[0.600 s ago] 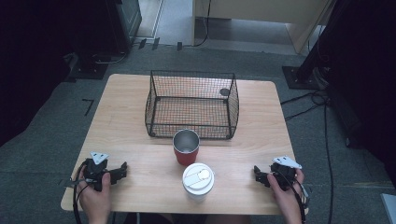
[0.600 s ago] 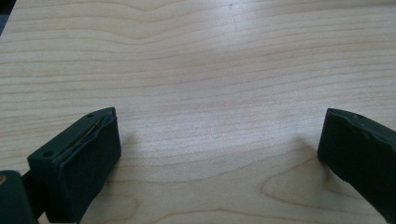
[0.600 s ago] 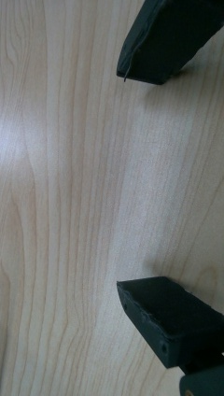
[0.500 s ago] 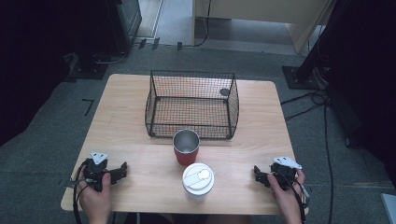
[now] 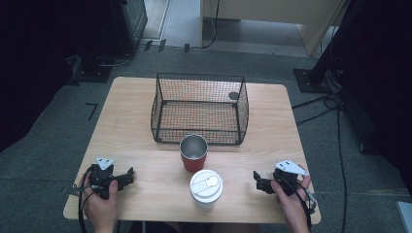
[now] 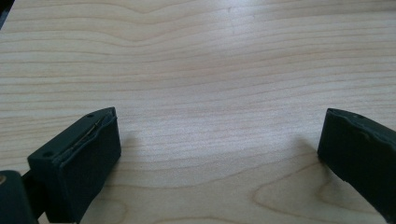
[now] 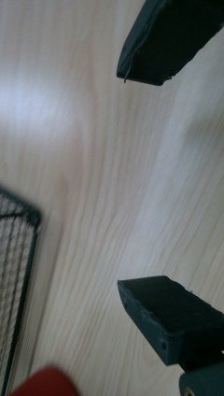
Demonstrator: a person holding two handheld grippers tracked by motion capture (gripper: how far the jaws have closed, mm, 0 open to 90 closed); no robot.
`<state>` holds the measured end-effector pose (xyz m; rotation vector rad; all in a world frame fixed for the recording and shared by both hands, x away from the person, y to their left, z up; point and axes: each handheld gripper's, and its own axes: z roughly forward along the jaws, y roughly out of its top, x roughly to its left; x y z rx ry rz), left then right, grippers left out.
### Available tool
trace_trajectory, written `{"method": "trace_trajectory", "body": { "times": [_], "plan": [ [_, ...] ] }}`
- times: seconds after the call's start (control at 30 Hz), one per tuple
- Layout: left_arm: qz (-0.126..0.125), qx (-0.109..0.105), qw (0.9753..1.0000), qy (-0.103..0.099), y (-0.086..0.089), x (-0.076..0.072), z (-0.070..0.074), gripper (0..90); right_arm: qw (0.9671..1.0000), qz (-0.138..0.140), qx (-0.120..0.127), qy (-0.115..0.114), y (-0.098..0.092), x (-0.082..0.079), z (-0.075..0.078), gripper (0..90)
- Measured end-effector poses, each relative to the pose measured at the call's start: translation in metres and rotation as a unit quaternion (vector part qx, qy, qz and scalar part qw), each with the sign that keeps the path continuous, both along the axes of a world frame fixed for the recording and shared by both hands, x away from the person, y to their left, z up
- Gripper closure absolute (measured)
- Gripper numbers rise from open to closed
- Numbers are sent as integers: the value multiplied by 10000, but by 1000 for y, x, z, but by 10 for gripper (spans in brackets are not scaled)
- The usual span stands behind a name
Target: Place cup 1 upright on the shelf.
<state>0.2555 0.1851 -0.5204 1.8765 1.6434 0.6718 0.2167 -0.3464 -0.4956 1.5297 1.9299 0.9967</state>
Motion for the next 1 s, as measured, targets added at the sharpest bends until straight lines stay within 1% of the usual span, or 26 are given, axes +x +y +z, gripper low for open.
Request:
{"method": "trace_trajectory", "body": {
  "times": [0.03,0.07,0.1,0.27,0.33,0.43,0.47,0.5,0.6,0.7,0.73,0.8,0.83,0.87,0.9,0.93,0.97,1.0],
  "plan": [
    [-2,2,10000,1,0,0,0,0,9998,161,43,-104,7,1,6,14],
    [0,0,10000,0,0,0,0,0,9998,161,43,-104,7,1,6,14],
    [4,1,10000,1,0,0,0,1,9990,374,143,-189,15,2,12,14],
    [-50,1,10000,1,-2,-1,0,0,9964,756,233,-301,31,7,24,15],
    [-49,1,10000,2,-2,-1,0,1,9948,915,274,-341,37,9,29,14],
    [-50,2,10000,1,-2,-1,0,1,9911,1213,321,-455,46,13,36,14],
    [-50,2,10000,1,-2,-1,0,0,9911,1213,321,-455,46,13,36,14],
    [-50,2,10000,1,-2,-1,0,1,9881,1390,336,-567,52,15,41,14],
    [-51,4,10000,1,-2,-1,0,0,9841,1593,382,-685,60,20,47,14],
    [-42,-10,10000,-7,-2,-1,0,0,9797,1818,343,-776,68,27,52,14],
    [-42,-10,10000,-7,-2,-1,0,1,9797,1818,343,-776,68,27,52,14],
    [-41,-12,10000,-6,-2,-1,0,0,9771,1937,313,-819,72,32,55,14],
    [-42,-10,10000,-6,-2,-1,0,0,9747,2055,326,-819,77,36,56,14],
    [-41,-12,10000,-5,-2,-1,0,0,9730,2131,338,-819,80,38,57,14],
    [-41,-12,10000,-5,-2,-1,0,0,9730,2131,338,-819,80,38,57,14],
    [-43,-8,10000,-5,-2,-1,0,0,9690,2297,390,-821,85,43,56,14],
    [-41,-11,10000,-6,-2,-1,0,0,9669,2376,430,-830,87,45,56,14],
    [-43,-9,10000,-6,-2,-1,0,0,9669,2376,430,-830,87,45,56,14]
  ]
}}
